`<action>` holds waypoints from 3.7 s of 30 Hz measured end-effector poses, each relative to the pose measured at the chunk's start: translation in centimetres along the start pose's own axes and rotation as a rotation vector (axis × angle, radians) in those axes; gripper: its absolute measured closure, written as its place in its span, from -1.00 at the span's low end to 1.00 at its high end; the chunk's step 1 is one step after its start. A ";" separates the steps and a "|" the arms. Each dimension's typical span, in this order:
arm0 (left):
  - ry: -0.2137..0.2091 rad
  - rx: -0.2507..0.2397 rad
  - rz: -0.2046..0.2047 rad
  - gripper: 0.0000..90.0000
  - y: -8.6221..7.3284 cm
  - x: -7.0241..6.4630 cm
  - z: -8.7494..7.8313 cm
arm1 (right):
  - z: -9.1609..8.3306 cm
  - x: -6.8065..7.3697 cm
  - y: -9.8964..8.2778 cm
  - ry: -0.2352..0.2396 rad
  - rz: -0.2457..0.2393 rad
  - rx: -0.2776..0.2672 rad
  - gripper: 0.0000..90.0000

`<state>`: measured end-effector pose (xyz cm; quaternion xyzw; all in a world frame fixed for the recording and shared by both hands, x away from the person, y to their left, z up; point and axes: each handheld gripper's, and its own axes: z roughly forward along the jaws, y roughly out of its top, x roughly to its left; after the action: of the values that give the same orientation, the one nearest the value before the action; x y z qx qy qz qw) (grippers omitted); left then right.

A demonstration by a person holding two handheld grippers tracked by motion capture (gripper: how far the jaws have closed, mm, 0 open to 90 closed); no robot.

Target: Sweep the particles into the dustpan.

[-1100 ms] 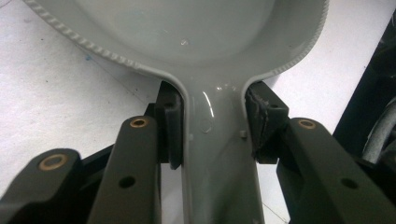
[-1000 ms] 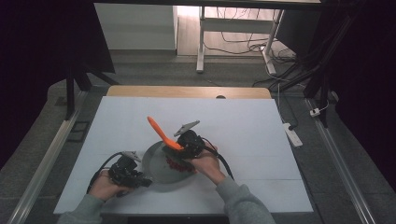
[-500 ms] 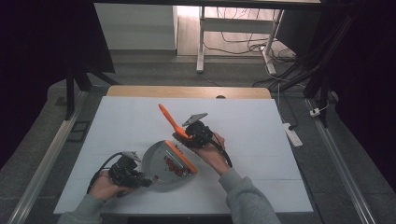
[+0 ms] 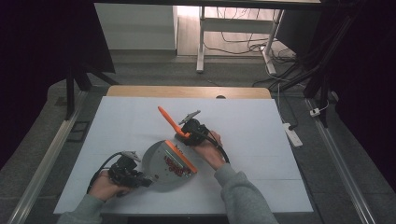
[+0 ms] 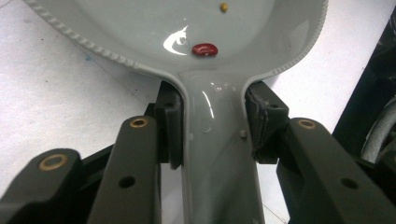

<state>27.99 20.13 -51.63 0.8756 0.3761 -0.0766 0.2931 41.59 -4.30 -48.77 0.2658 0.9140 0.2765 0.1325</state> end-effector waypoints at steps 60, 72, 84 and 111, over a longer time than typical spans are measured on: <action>0.002 -0.001 0.006 0.38 -0.1 0.0 -0.1 | -1.0 -1.3 -1.8 -0.028 0.099 -0.034 0.57; 0.002 -0.002 0.005 0.38 -0.1 0.0 0.0 | -1.4 4.3 -0.5 0.148 0.034 -0.088 0.57; 0.001 -0.003 0.005 0.38 -0.1 0.0 -0.1 | -5.0 -2.3 -2.4 -0.119 0.110 -0.092 0.57; 0.004 -0.005 0.001 0.38 -0.1 0.0 0.0 | -3.2 4.2 -3.8 0.102 0.078 -0.114 0.57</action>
<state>27.90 20.15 -51.69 0.8753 0.3764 -0.0738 0.2945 35.26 -6.04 -48.74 0.2787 0.8912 0.3463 0.0900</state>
